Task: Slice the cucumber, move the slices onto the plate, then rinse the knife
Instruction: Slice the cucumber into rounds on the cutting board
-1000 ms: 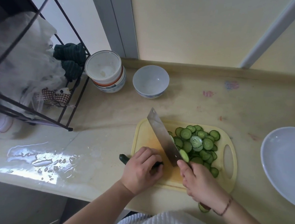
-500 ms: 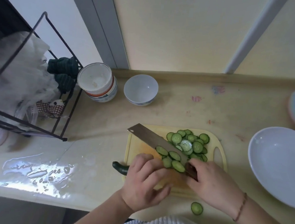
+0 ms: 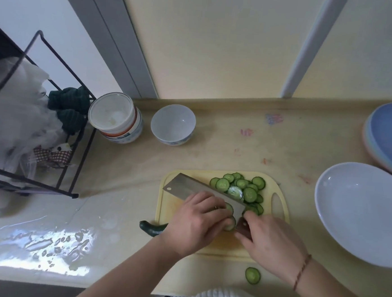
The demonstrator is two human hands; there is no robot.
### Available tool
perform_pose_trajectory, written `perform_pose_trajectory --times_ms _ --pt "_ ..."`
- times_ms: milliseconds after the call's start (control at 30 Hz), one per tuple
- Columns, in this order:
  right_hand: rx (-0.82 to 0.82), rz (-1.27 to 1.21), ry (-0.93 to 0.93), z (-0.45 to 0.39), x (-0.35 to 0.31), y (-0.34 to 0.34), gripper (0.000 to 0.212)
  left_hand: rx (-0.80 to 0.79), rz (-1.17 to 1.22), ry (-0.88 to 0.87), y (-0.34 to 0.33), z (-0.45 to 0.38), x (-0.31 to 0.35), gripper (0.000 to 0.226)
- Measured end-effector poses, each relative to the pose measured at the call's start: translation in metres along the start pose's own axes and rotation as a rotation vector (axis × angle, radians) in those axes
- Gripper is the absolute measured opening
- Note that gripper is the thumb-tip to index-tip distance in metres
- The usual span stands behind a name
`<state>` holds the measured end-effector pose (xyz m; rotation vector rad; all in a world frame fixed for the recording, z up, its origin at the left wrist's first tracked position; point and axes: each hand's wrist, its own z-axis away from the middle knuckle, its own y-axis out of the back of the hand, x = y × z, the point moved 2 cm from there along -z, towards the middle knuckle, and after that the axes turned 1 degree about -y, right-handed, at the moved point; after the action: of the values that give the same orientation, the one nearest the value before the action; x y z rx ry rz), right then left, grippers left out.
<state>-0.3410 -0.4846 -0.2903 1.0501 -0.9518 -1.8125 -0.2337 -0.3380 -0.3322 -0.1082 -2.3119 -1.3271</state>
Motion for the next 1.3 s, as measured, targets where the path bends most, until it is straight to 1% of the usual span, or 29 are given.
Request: perform_pose_trajectory --times_ms 67,133,233,400,533,633,700,767,933,1000,1067,1167,1200,1300 --pt "-0.005 -0.012 -0.009 0.0 0.001 0.0 0.025 -0.082 0.013 -0.017 -0.001 -0.001 0.0 0.032" --pt "-0.007 -0.012 -0.015 0.0 0.001 0.001 0.023 -0.148 -0.026 -0.036 -0.002 -0.001 0.0 0.039" --pt "0.005 -0.003 -0.007 0.001 0.0 0.001 0.026 -0.173 -0.035 -0.027 -0.002 -0.002 -0.001 0.035" --pt "0.001 0.05 -0.006 0.005 0.0 0.003 0.025 -0.281 0.092 0.129 0.002 -0.005 -0.005 0.033" --pt "0.0 0.103 0.004 0.008 -0.004 0.005 0.023 -0.374 0.132 0.304 0.006 -0.012 -0.002 0.045" --pt "-0.003 0.121 0.022 0.01 -0.006 0.003 0.024 -0.456 0.089 0.319 0.009 -0.017 -0.005 0.042" --pt "-0.004 0.127 0.033 0.01 -0.009 0.003 0.024 -0.481 0.066 0.35 0.011 -0.022 -0.01 0.037" --pt "-0.009 0.133 0.039 0.011 -0.012 0.003 0.024 -0.505 0.008 0.362 0.012 -0.027 -0.016 0.038" --pt "-0.016 0.153 0.025 0.015 -0.017 0.003 0.021 -0.549 -0.136 0.31 0.011 -0.036 -0.04 0.05" --pt "-0.02 0.157 0.012 0.017 -0.018 0.003 0.021 -0.561 -0.188 0.263 0.009 -0.04 -0.046 0.05" --pt "-0.019 0.145 -0.003 0.017 -0.018 0.003 0.02 -0.537 -0.199 0.23 0.007 -0.044 -0.049 0.048" --pt "0.003 0.131 -0.019 0.016 -0.017 0.005 0.019 -0.413 -0.074 0.217 0.016 -0.046 -0.051 0.052" --pt "0.008 0.123 -0.023 0.016 -0.016 0.006 0.02 -0.387 -0.013 0.203 0.022 -0.045 -0.052 0.049" --pt "0.027 0.103 -0.023 0.015 -0.014 0.008 0.018 -0.418 0.09 0.056 0.04 -0.03 -0.048 0.042"
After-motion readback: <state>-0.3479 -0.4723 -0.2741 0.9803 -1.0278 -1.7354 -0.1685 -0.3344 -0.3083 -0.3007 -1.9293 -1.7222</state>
